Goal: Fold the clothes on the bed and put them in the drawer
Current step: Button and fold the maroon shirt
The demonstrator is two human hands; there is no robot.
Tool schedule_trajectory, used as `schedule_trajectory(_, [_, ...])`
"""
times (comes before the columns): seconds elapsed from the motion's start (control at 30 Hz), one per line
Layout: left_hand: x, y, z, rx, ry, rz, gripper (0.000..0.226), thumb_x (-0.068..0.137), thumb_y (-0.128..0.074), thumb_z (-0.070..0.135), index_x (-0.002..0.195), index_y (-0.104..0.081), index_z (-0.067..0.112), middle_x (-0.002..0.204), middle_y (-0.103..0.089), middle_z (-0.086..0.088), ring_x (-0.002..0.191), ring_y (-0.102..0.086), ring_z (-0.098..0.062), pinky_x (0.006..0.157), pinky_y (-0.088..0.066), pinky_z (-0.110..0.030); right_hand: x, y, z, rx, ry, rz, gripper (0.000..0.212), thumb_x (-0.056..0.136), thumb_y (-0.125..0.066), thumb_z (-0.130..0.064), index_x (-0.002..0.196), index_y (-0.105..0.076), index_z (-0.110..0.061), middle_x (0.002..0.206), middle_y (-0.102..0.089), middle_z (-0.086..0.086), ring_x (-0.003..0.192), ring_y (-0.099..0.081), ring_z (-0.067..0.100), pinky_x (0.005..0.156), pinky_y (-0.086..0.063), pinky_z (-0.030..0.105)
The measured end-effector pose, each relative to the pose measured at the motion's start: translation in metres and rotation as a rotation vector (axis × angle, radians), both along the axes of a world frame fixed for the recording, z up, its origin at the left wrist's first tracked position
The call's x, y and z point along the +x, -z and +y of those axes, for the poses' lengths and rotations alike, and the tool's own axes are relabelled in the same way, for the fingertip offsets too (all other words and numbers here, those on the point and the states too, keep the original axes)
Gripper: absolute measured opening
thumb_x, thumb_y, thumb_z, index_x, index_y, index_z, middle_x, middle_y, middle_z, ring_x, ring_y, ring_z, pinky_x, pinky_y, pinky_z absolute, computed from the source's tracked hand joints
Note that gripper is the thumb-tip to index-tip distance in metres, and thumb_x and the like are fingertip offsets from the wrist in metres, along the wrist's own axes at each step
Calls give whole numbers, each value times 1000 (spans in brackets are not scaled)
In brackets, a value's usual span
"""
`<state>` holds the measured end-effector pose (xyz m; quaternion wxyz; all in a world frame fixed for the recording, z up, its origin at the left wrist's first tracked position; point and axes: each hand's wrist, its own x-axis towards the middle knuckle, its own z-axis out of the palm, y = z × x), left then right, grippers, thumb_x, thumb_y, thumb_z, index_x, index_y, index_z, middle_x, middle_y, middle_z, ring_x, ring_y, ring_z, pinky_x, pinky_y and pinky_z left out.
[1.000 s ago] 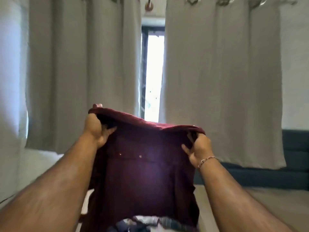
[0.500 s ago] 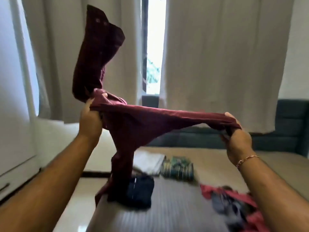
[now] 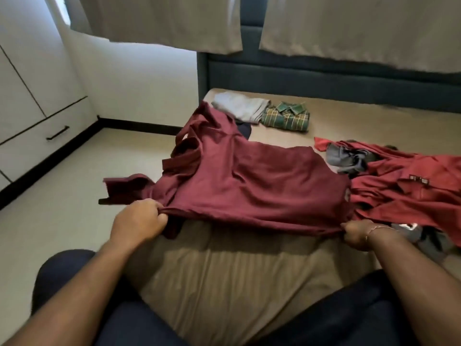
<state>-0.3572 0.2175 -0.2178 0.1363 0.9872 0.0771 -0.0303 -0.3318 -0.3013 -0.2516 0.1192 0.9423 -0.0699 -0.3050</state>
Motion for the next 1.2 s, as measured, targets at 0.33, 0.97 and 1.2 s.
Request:
schedule_trajectory(0.33, [27,-43,-6,-97,343,-143,27,92,-73,51,110,-80,32,105,-77,9,98,-72,-16,89,-56,-36,3,-60,125,184,-276,-418,36,85,-56,-39,119,-63,-31,127,-69,2,115,-68,29,93,-54,35])
schedule_trajectory(0.97, [107,91,30,-168,-400,53,71,96,-46,61,150,-43,14,156,-46,-15,147,-38,-34,116,-33,-61,44,88,143,229,159,-601,73,99,-19,-67,164,-22,-33,174,-13,-4,160,-7,21,125,-8,62])
schedule_trajectory(1.2, [108,96,-110,28,477,-54,71,101,-46,41,164,-26,18,175,-11,-6,161,-9,-20,127,-15,-50,53,89,241,417,-219,-658,71,96,-21,-58,161,-32,-34,172,-22,-5,159,-17,17,125,-10,59])
